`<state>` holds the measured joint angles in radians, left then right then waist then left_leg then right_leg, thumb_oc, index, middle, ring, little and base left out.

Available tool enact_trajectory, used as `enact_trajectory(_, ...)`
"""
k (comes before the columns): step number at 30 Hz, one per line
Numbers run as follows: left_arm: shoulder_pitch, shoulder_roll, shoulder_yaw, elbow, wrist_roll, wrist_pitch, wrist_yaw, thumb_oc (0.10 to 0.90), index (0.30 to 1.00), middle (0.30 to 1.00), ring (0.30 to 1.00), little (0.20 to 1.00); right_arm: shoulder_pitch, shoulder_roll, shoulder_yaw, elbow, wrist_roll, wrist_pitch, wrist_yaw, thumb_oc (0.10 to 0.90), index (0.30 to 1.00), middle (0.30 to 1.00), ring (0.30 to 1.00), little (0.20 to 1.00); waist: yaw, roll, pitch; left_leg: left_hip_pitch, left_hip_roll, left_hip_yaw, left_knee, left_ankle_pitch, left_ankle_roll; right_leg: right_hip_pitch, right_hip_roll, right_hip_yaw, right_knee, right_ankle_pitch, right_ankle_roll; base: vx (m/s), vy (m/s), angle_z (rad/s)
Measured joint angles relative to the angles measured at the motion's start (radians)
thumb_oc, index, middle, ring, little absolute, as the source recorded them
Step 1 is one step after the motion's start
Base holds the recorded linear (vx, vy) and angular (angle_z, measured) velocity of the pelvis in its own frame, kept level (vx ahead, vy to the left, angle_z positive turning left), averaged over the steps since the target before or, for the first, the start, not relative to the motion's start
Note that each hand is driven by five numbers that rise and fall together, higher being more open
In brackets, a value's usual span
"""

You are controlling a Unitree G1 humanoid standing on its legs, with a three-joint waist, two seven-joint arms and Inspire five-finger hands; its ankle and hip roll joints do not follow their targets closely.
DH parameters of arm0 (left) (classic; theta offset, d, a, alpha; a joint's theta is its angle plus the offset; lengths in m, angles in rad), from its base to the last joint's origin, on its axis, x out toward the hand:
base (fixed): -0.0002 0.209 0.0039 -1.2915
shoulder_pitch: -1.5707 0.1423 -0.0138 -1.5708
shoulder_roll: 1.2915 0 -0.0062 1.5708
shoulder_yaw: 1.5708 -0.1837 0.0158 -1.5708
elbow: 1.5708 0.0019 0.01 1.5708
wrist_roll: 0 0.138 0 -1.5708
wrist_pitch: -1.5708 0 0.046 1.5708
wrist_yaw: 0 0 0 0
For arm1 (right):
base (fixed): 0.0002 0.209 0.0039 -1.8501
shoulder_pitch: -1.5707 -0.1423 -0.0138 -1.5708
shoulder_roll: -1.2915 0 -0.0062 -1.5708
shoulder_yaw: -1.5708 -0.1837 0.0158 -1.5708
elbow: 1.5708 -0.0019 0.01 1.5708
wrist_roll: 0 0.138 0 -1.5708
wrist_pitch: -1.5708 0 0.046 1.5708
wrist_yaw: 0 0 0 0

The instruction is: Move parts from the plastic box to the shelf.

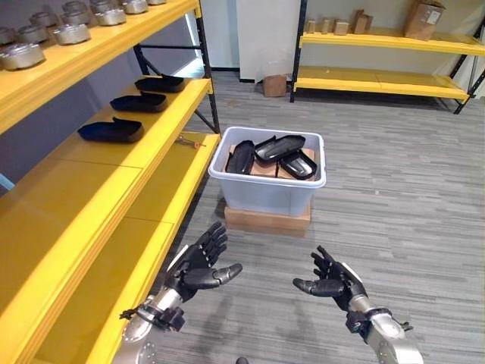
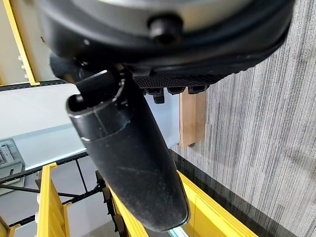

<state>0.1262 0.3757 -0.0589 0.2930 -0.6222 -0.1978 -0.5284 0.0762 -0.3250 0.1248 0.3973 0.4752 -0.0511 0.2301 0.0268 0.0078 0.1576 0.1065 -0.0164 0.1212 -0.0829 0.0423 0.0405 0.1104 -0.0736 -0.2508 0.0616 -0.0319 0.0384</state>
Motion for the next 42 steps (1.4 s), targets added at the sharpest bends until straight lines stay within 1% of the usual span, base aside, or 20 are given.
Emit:
enact_trajectory(1,-0.019,-0.001,-0.007,0.017,-0.003,0.000,-0.011,0.900,1.000,1.000,1.000,1.000,-0.009,-0.005,-0.003,-0.001,0.000,-0.006,-0.004,0.900,1.000,1.000,1.000,1.000,0.003,0.014,0.018,0.002,0.010,0.000,0.002,0.004,0.009,-0.050,-0.009,-0.002,0.105,-0.020,0.014,-0.03,0.071,0.09)
enact_trajectory(4,-0.061,0.012,-0.024,0.024,-0.001,0.002,-0.030,0.900,1.000,1.000,1.000,1.000,-0.034,-0.001,0.003,-0.002,0.000,-0.020,-0.011,0.900,1.000,1.000,1.000,1.000,0.006,-0.009,0.078,-0.008,0.001,0.026,0.068,-0.038,0.034,-0.226,-0.078,-0.011,0.467,-0.025,0.051,0.05,0.038,-0.13)
enact_trajectory(6,-0.061,0.018,-0.025,0.024,0.000,0.004,-0.029,0.900,1.000,1.000,1.000,1.000,-0.040,0.000,0.015,-0.003,0.000,-0.020,-0.009,0.900,1.000,1.000,1.000,1.000,0.007,-0.021,0.092,0.009,-0.005,0.032,0.062,-0.040,0.040,-0.279,-0.106,-0.011,0.552,-0.038,0.082,0.16,-0.049,-0.24)
enact_trajectory(8,-0.066,0.030,-0.027,0.014,-0.003,0.008,-0.029,0.900,1.000,1.000,1.000,1.000,-0.037,0.000,0.019,-0.019,0.000,-0.021,-0.010,0.900,1.000,1.000,1.000,1.000,-0.001,-0.028,0.105,0.015,-0.006,0.037,0.057,-0.041,0.041,-0.296,-0.088,0.000,0.446,-0.061,0.096,0.26,-0.103,-0.12)
enact_trajectory(10,-0.071,0.025,-0.025,0.014,-0.102,0.047,-0.048,0.900,1.000,1.000,1.000,1.000,-0.030,0.003,0.019,-0.057,-0.003,-0.021,-0.009,0.900,1.000,1.000,1.000,1.000,-0.022,-0.033,0.112,0.016,-0.009,0.041,0.052,-0.041,0.041,-0.275,-0.065,0.001,0.180,-0.042,0.092,0.30,-0.119,-0.05)
enact_trajectory(12,-0.070,-0.020,-0.034,0.016,-0.157,0.055,-0.087,0.900,1.000,1.000,1.000,1.000,-0.021,0.005,0.019,-0.073,-0.004,-0.020,-0.012,0.900,1.000,1.000,1.000,1.000,-0.037,-0.043,0.111,0.034,-0.035,0.034,0.030,-0.042,0.043,-0.260,-0.070,0.007,-0.038,0.055,0.098,0.38,-0.144,0.13)
enact_trajectory(14,-0.065,-0.046,-0.062,0.034,-0.154,0.055,-0.107,0.900,1.000,1.000,1.000,1.000,0.010,0.021,0.019,-0.067,-0.009,-0.018,-0.023,0.900,1.000,1.000,1.000,1.000,-0.070,-0.041,0.120,0.056,-0.036,-0.015,0.033,-0.064,0.035,-0.262,-0.063,0.099,-0.084,0.148,0.109,0.47,-0.192,0.53)
enact_trajectory(16,-0.038,-0.046,-0.068,0.049,-0.146,0.043,-0.109,0.900,1.000,1.000,1.000,1.000,0.036,0.028,0.017,-0.066,-0.023,-0.016,-0.029,0.900,1.000,1.000,1.000,1.000,-0.077,-0.058,0.121,0.101,-0.034,-0.033,0.027,-0.090,0.016,-0.230,-0.072,0.102,-0.097,0.166,0.106,0.44,-0.200,0.41)
enact_trajectory(17,-0.022,-0.045,-0.067,0.052,-0.147,0.038,-0.094,0.900,1.000,1.000,1.000,1.000,0.053,0.028,0.011,-0.066,-0.022,-0.016,-0.030,0.900,1.000,1.000,1.000,1.000,-0.077,-0.072,0.121,0.122,-0.031,-0.046,0.039,-0.121,-0.006,-0.197,-0.078,0.088,-0.085,0.161,0.095,0.35,-0.163,0.30)
enact_trajectory(18,-0.010,-0.049,-0.066,0.050,-0.147,0.032,-0.080,0.900,1.000,1.000,1.000,1.000,0.062,0.026,-0.002,-0.062,-0.020,-0.015,-0.033,0.900,1.000,1.000,1.000,1.000,-0.077,-0.061,0.119,0.134,-0.005,-0.048,0.053,-0.142,-0.013,-0.189,-0.067,0.054,-0.065,0.187,0.074,0.35,-0.158,0.28)
enact_trajectory(20,0.008,-0.047,-0.055,0.035,-0.147,0.009,-0.065,0.900,1.000,1.000,1.000,1.000,0.063,0.026,-0.025,-0.062,-0.020,-0.015,-0.034,0.900,1.000,1.000,1.000,1.000,-0.078,-0.042,0.113,0.146,0.046,-0.041,0.065,-0.164,-0.036,-0.189,-0.027,0.014,-0.031,0.173,0.052,0.33,-0.133,0.12)
enact_trajectory(24,0.001,-0.046,-0.025,-0.007,-0.148,-0.031,-0.025,0.900,1.000,1.000,1.000,1.000,0.050,-0.001,-0.065,-0.067,-0.021,-0.022,-0.046,0.900,1.000,1.000,1.000,1.000,-0.076,-0.042,0.108,0.149,0.108,0.038,0.132,-0.146,-0.082,-0.171,0.033,-0.008,0.006,0.128,-0.068,0.29,-0.114,0.03)
enact_trajectory(27,0.000,-0.047,0.001,-0.017,-0.153,-0.044,-0.017,0.900,1.000,1.000,1.000,1.000,0.031,-0.005,-0.080,-0.067,-0.019,-0.027,-0.049,0.900,1.000,1.000,1.000,1.000,-0.077,-0.039,0.107,0.137,0.122,0.049,0.204,-0.131,-0.106,-0.146,0.047,-0.004,0.007,0.105,-0.093,0.27,-0.114,-0.19)
enact_trajectory(30,-0.001,-0.093,0.023,-0.023,-0.263,-0.049,-0.011,0.900,1.000,1.000,1.000,1.000,0.035,-0.003,-0.080,-0.067,0.003,-0.023,-0.064,0.900,1.000,1.000,1.000,1.000,-0.075,-0.029,0.075,0.082,0.135,0.008,0.368,-0.118,-0.127,-0.116,0.061,0.013,0.008,0.059,-0.104,0.24,-0.116,-0.19)
enact_trajectory(33,-0.004,-0.166,0.053,-0.026,-0.341,-0.050,0.000,0.900,1.000,1.000,1.000,1.000,0.035,0.005,-0.080,-0.083,0.002,-0.023,-0.068,0.900,1.000,1.000,1.000,1.000,-0.075,-0.024,0.047,-0.037,0.137,-0.048,0.600,-0.071,-0.205,-0.116,0.058,0.021,0.022,0.032,-0.131,0.19,-0.143,-0.14)
enact_trajectory(34,-0.011,-0.176,0.053,-0.018,-0.343,-0.053,0.002,0.900,1.000,1.000,1.000,1.000,0.039,0.004,-0.079,-0.104,0.000,-0.023,-0.071,0.900,1.000,1.000,1.000,1.000,-0.077,-0.023,0.046,-0.117,0.138,-0.079,0.741,-0.005,-0.244,-0.121,0.054,0.020,0.041,0.018,-0.148,0.13,-0.100,-0.06)
enact_trajectory(36,-0.018,-0.175,0.048,-0.001,-0.330,-0.052,0.004,0.900,1.000,1.000,1.000,1.000,0.047,0.000,-0.079,-0.126,-0.001,-0.022,-0.077,0.900,1.000,1.000,1.000,1.000,-0.080,-0.029,0.045,-0.236,0.135,-0.045,0.915,-0.015,-0.222,-0.119,0.044,0.019,0.049,0.011,-0.160,0.12,-0.025,-0.01)
enact_trajectory(38,-0.020,-0.172,0.044,0.007,-0.304,-0.052,0.010,0.900,1.000,1.000,1.000,1.000,0.055,-0.001,-0.082,-0.128,-0.001,-0.018,-0.082,0.900,1.000,1.000,1.000,1.000,-0.079,-0.038,0.045,-0.289,0.137,0.017,0.937,-0.046,-0.171,-0.113,0.039,0.013,0.049,0.005,-0.165,0.16,0.046,0.07)
enact_trajectory(40,-0.014,-0.150,0.031,0.016,-0.304,-0.062,0.014,0.900,1.000,1.000,1.000,1.000,0.062,0.006,-0.078,-0.124,-0.002,-0.006,-0.088,0.900,1.000,1.000,1.000,1.000,-0.076,-0.055,0.045,-0.313,0.154,0.081,0.818,-0.100,-0.093,-0.096,0.041,0.019,0.028,-0.019,-0.176,0.22,0.187,0.11)
enact_trajectory(42,0.009,-0.125,0.021,0.027,-0.305,-0.071,0.016,0.900,1.000,1.000,1.000,1.000,0.065,0.004,-0.072,-0.117,-0.003,0.002,-0.093,0.900,1.000,1.000,1.000,1.000,-0.077,-0.063,0.046,-0.255,0.167,0.130,0.432,-0.102,-0.088,-0.063,0.052,0.011,0.014,-0.012,-0.157,0.33,0.272,0.05)
